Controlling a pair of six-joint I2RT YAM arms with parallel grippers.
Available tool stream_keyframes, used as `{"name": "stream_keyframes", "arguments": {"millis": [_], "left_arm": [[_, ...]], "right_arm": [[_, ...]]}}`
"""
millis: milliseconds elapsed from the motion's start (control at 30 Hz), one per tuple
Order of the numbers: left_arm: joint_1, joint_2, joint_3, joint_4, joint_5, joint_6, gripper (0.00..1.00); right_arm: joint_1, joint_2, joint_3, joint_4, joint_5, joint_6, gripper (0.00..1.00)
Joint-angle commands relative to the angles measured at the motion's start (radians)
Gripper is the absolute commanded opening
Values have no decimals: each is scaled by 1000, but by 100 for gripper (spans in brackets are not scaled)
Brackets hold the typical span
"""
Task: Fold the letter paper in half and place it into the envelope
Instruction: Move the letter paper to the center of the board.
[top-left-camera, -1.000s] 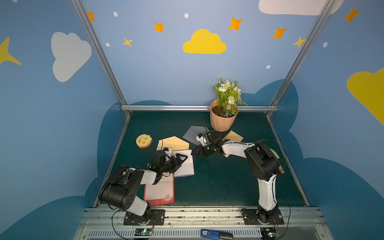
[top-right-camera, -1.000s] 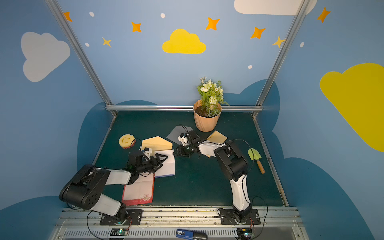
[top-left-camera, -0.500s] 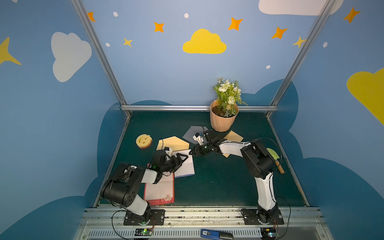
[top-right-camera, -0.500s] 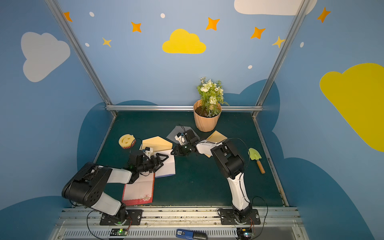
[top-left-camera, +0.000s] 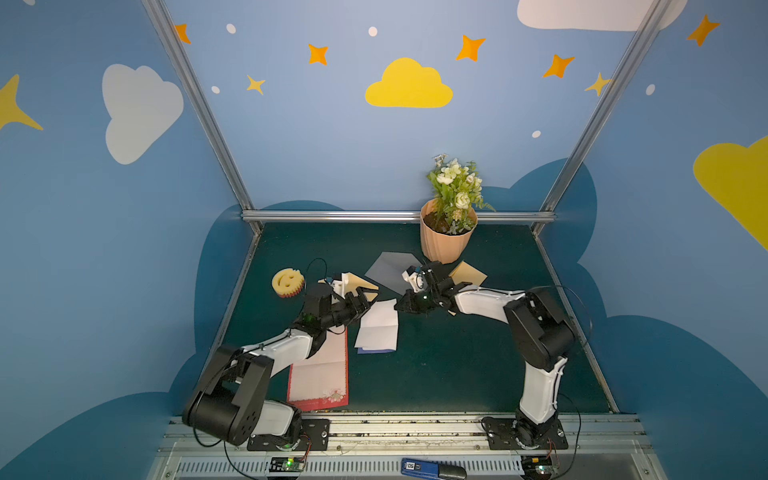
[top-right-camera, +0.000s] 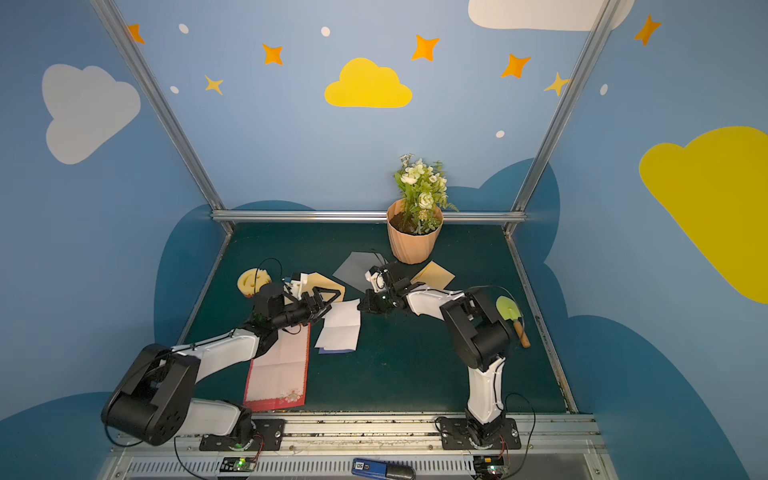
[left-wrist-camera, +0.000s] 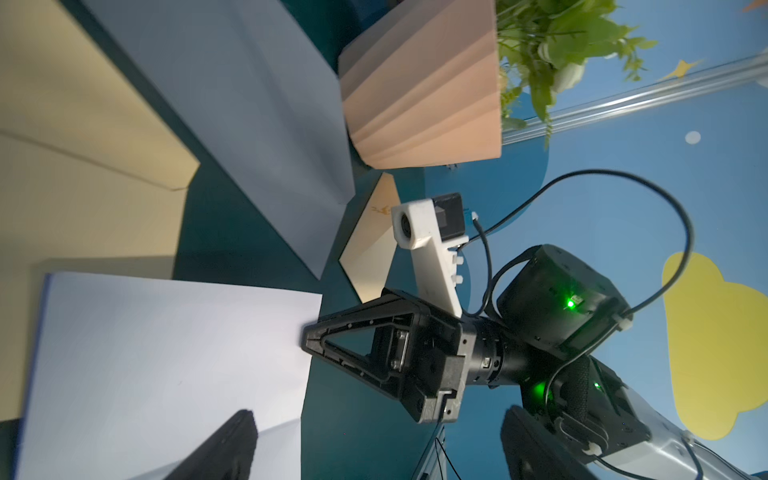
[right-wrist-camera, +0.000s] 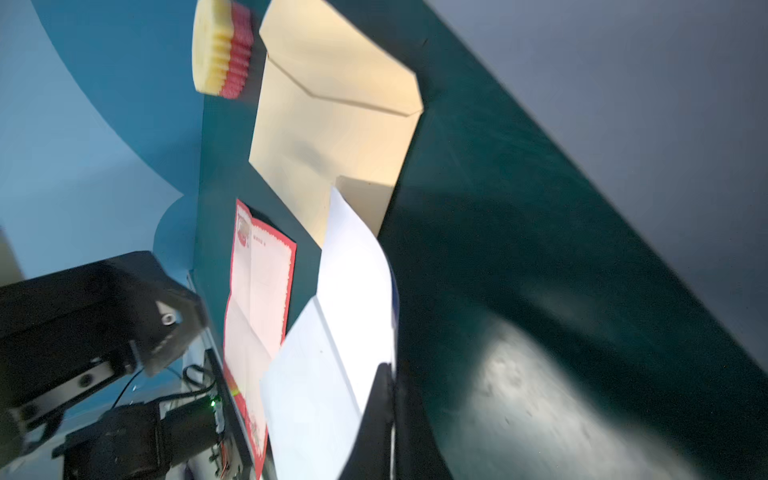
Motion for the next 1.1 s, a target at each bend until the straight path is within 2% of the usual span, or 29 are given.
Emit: {"name": "stream_keyframes", "arguments": {"millis": [0,233,500,667,767,900,967,1067], "left_arm": [[-48,-44,55,-168,-82,71,93],[-205,-6,123,-191,-248,94,93],[-376,90,144,-133,-366,9,93],[-459,148,143,-136,-404,-56,93],[-463,209,119,-97,-382,-104,93],[-457,298,107,-20,-347,-155,93],[-455,342,119,2,-317,-168,93],[-448,387,135,-18,-295,-168,93]], "right_arm": [[-5,-138,-111,-13,196,16,0],[-3,-399,-461,103,494,230,0],[101,-532,-629,72,783,511,0],[115,-497,-646,104,745,563,0],[108,-469,-646,144,678,545,0],[107,-465,-635,137,590,488,8],[109,-475,-633,127,562,464,16],[95,-524,-649,104,535,437,41]]}}
